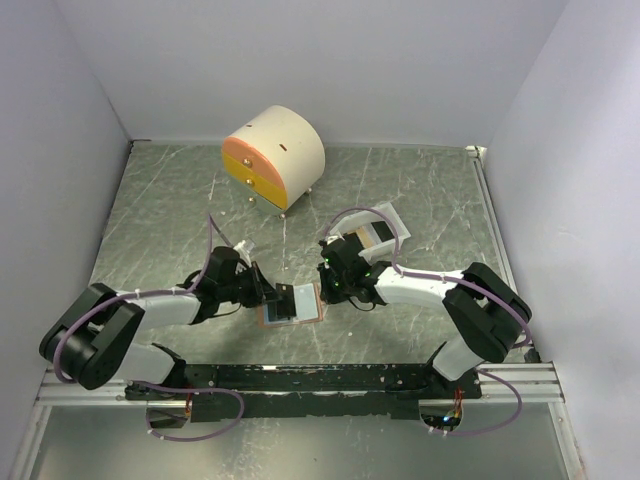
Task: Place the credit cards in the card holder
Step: Insert the credit card into the card holder.
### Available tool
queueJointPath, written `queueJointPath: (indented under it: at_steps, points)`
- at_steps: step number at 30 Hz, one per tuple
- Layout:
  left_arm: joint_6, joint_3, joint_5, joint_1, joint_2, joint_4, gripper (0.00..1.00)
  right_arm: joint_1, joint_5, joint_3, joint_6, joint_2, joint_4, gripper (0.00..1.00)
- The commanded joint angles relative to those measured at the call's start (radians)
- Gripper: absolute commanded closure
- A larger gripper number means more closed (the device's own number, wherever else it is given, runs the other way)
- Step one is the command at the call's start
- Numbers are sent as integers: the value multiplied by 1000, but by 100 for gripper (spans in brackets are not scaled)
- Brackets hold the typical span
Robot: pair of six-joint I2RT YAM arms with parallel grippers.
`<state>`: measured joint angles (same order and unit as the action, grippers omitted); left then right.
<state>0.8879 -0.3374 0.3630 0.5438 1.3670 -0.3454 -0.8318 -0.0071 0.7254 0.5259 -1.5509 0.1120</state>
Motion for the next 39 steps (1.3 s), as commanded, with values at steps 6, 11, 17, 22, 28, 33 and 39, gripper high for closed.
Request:
queueJointPath:
  at_steps: [6,11,17,22,28,33,39]
  points:
    - [-27,31,-23,-5,49,-34,93,-7,5,9,2,10,7,91]
    - [18,69,27,-4,68,-107,93,-8,4,5,4,12,8,91]
    - [41,101,33,-3,73,-134,93,-7,0,5,9,7,0,91]
    - [56,116,43,3,82,-160,93,-7,-2,7,11,3,-3,91]
    - [68,123,47,8,99,-189,93,-7,-4,8,12,5,0,91]
    - [81,120,47,14,113,-185,93,-7,2,9,13,8,3,91]
    - [108,119,27,15,105,-142,93,-9,-2,8,16,6,0,91]
